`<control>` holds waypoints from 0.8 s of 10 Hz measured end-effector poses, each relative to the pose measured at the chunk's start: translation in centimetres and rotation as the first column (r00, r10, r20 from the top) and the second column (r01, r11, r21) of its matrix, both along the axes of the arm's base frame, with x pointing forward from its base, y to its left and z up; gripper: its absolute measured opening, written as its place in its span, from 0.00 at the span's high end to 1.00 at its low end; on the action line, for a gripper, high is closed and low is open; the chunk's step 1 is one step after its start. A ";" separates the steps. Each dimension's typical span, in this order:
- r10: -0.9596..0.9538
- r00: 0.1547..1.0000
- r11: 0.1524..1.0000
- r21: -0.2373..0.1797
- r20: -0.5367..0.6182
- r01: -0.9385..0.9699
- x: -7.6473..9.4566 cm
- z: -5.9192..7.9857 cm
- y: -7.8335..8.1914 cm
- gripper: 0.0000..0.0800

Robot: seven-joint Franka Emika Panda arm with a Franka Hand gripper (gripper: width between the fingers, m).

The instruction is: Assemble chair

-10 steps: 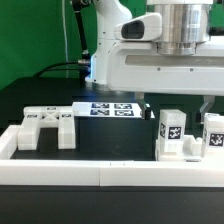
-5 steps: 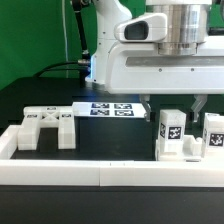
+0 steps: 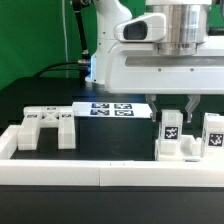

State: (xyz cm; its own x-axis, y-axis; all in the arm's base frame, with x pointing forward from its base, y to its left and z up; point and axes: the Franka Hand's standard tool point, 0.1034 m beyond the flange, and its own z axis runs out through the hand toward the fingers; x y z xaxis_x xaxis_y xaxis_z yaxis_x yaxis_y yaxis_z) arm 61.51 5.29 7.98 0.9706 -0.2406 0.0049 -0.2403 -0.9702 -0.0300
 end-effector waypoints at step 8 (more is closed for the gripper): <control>-0.677 0.736 0.736 0.015 -0.014 0.677 0.3 -0.1 0.0 0.64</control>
Offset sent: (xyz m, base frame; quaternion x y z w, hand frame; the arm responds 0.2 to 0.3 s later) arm 0.0002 -0.0021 -0.0015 0.0043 -0.0074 0.2640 0.9645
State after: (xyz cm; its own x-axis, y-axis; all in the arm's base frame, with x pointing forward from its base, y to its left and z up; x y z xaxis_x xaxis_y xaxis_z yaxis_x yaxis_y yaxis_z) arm 61.83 5.34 7.91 0.5517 -0.8339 -0.0121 -0.8336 -0.5509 -0.0410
